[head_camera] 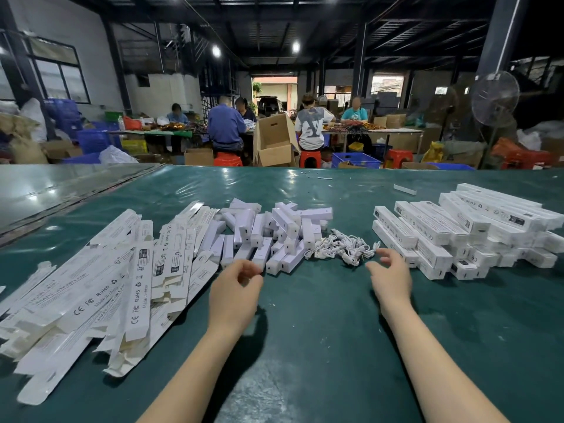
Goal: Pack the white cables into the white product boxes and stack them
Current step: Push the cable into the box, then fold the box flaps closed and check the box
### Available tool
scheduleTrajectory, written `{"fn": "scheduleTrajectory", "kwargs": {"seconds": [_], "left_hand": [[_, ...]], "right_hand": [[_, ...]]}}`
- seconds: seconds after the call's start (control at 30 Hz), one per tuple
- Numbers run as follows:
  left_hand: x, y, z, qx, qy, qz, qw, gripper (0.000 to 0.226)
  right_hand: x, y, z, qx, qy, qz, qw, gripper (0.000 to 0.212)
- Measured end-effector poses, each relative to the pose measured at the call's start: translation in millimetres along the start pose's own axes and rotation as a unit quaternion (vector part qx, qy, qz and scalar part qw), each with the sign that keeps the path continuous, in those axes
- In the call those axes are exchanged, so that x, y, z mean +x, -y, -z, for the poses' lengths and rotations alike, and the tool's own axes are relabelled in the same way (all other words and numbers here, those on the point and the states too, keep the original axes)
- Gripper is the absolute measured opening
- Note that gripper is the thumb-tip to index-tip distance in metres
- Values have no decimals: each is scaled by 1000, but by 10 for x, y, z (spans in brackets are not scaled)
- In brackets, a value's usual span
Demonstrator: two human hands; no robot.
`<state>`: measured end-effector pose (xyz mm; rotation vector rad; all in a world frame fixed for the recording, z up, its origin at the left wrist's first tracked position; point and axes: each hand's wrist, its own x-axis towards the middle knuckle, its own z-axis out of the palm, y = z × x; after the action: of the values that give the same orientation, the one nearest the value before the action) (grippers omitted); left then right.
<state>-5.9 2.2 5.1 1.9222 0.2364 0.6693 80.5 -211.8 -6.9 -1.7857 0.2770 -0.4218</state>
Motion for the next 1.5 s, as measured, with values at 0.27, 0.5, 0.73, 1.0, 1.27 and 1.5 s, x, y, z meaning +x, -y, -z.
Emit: {"fn": "scheduleTrajectory", "kwargs": {"seconds": [0.27, 0.5, 0.73, 1.0, 1.27, 1.5], "left_hand": [[231, 337, 462, 422, -37, 101, 900, 47], [279, 419, 426, 408, -55, 66, 909, 44], [289, 419, 428, 286, -153, -1, 946, 26], [94, -20, 272, 136, -201, -356, 902, 26], [-278, -174, -199, 114, 90, -453, 880, 24], [-312, -169, -205, 66, 124, -448, 883, 21]], "right_hand": [[-206, 50, -133, -150, 148, 127, 969, 22], [-265, 64, -144, -155, 175, 151, 961, 26], [-301, 63, -184, -155, 182, 166, 957, 28], [-436, 216, -306, 114, 239, 4, 964, 16], [-438, 235, -187, 274, 405, -116, 865, 39], [-370, 165, -157, 366, 430, -162, 809, 35]]}}
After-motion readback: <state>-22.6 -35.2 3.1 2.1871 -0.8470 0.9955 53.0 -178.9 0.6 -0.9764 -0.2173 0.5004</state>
